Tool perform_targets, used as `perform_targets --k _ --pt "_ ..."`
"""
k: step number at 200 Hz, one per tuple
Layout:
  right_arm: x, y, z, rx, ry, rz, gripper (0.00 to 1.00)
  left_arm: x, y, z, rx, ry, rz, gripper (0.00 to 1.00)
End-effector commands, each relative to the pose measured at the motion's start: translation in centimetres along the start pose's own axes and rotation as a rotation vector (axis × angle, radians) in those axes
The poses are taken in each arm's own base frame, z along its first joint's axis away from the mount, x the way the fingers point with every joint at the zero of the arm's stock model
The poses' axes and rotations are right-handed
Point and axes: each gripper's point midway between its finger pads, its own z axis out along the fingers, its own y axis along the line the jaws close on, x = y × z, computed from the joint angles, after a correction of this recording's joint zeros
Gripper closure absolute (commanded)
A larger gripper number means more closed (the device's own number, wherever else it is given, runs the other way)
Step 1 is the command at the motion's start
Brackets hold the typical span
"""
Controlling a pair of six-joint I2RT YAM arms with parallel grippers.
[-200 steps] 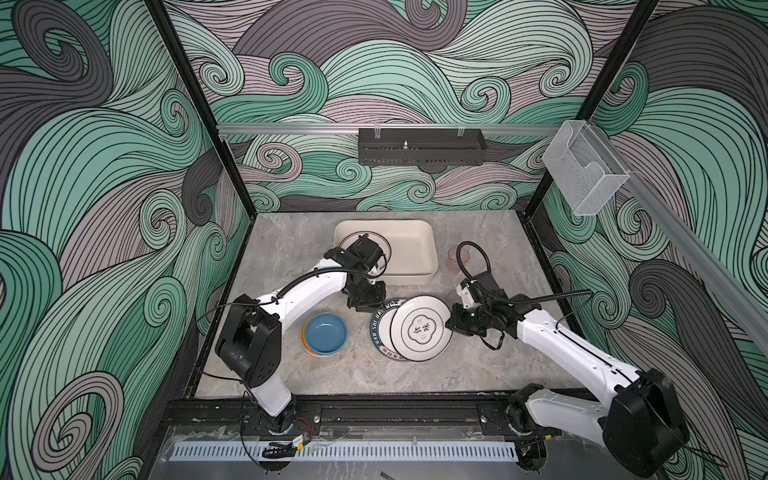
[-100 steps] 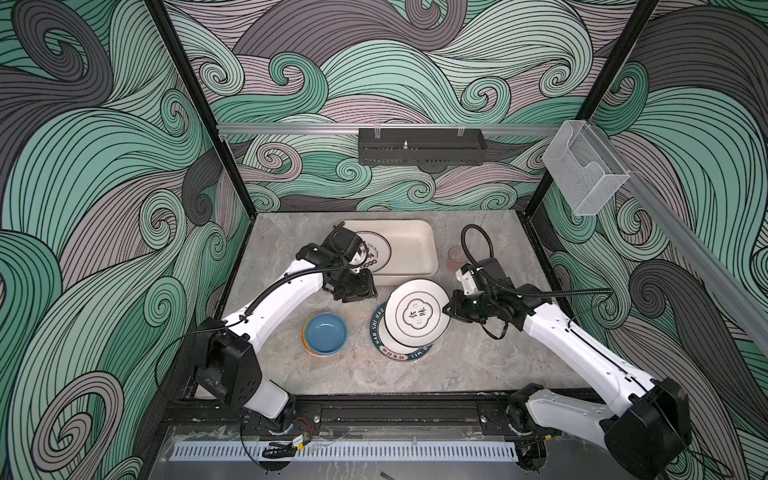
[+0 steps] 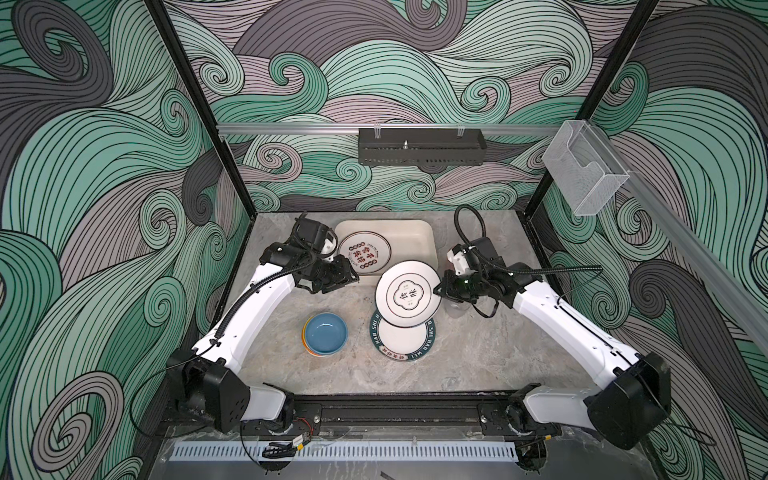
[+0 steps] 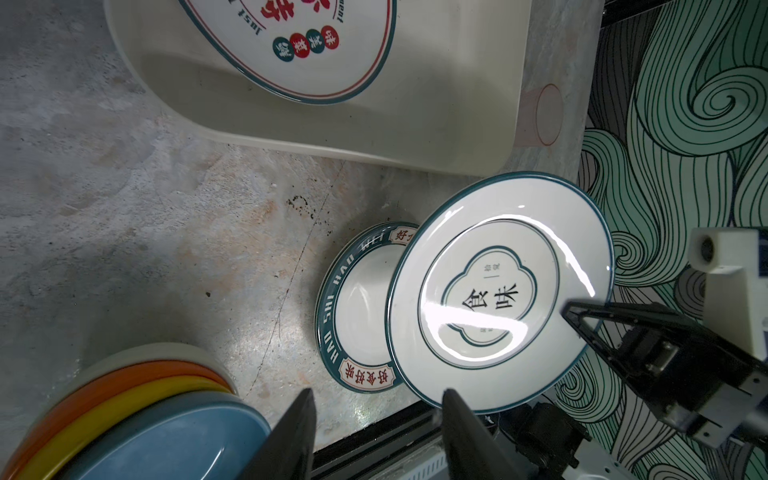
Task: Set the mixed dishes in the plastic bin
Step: 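Carry the plate toward the bin with the right gripper while the left releases, then lower the green-rimmed plate into the cream bin with the right gripper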
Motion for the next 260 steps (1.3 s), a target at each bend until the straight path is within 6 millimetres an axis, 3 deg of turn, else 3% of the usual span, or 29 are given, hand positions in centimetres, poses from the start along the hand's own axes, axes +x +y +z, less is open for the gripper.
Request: perform_targets --k 1,89,156,208,260 --pt "-2.4 2.6 -0.4 -0.081 -0.048 -0.034 1.00 0.5 0.7 -0.9 0.004 0.005 -0.019 0.46" --pt "-8.7 4.8 2.5 -0.109 -0.081 -0.012 1.00 -2.4 2.4 -2.8 0.015 -0.097 -0.054 0.42" --pt "-13.0 5.1 6.2 -0.119 -0.080 0.043 1.00 -4.4 3.4 -3.2 0.026 -0.114 -0.118 0.41" --pt "-16.2 4.7 10.1 -0.125 -0.104 0.089 1.00 -4.6 3.7 -2.8 0.048 -0.073 -0.154 0.41" --pt "-18.2 4.0 13.4 -0.120 -0.110 0.122 1.00 -4.1 4.1 -2.3 0.054 -0.049 -0.171 0.41"
